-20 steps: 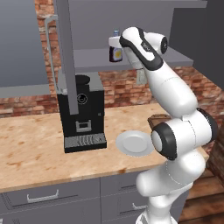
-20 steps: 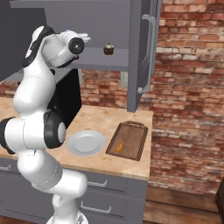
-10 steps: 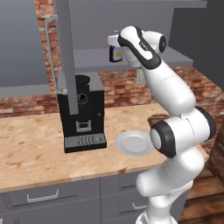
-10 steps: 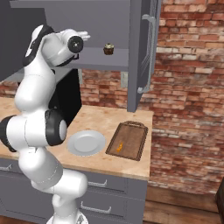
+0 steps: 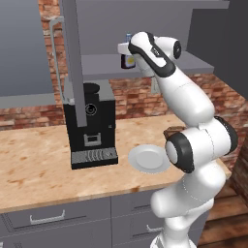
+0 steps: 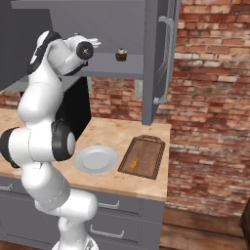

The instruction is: Pick the shrimp from the plate and place it on the cutting board. Then pick the condiment bottle from the cabinet and place it next to the cutting board.

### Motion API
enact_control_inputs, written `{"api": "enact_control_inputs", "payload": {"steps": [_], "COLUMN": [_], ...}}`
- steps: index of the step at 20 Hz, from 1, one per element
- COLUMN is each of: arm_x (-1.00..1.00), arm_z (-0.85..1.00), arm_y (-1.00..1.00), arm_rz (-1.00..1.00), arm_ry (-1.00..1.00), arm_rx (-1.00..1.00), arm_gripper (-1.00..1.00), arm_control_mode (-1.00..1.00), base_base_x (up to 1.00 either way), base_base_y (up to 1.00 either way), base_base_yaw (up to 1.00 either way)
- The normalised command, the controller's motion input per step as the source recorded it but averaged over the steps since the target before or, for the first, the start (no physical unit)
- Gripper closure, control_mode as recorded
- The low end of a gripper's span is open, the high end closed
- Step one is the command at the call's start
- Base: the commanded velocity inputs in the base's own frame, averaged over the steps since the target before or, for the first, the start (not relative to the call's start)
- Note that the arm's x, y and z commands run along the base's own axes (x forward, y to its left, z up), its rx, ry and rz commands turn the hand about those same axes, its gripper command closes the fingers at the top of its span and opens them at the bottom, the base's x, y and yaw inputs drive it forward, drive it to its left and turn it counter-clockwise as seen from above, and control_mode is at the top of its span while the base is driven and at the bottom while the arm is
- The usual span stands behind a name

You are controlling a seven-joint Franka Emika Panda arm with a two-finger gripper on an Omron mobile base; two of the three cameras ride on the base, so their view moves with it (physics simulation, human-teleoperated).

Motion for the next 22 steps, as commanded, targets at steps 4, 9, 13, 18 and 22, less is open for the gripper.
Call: {"api": "enact_control_inputs", "payload": {"steps": [4,9,13,18,22], "arm_x": [0.02,0.01,0.02,0.03,0.06], "arm_z": [0.17,0.19,0.15,0.12,0.1], "arm_y": [0.1,0.1,0.08,0.07,0.07], "arm_rz": [-0.01,-0.01,-0.02,-0.02,-0.02], "arm_ry": [0.02,0.01,0.02,0.03,0.04], "arm_rx": [0.03,0.04,0.03,0.03,0.02], "arm_gripper": [-1.0,-1.0,-1.0,-1.0,-1.0], "arm_control_mode": [-1.0,-1.0,-1.0,-1.0,-1.0], "base_base_x": [0.0,0.0,0.0,0.0,0.0], "base_base_y": [0.0,0.0,0.0,0.0,0.0], "base_base_yaw": [0.0,0.0,0.0,0.0,0.0]}}
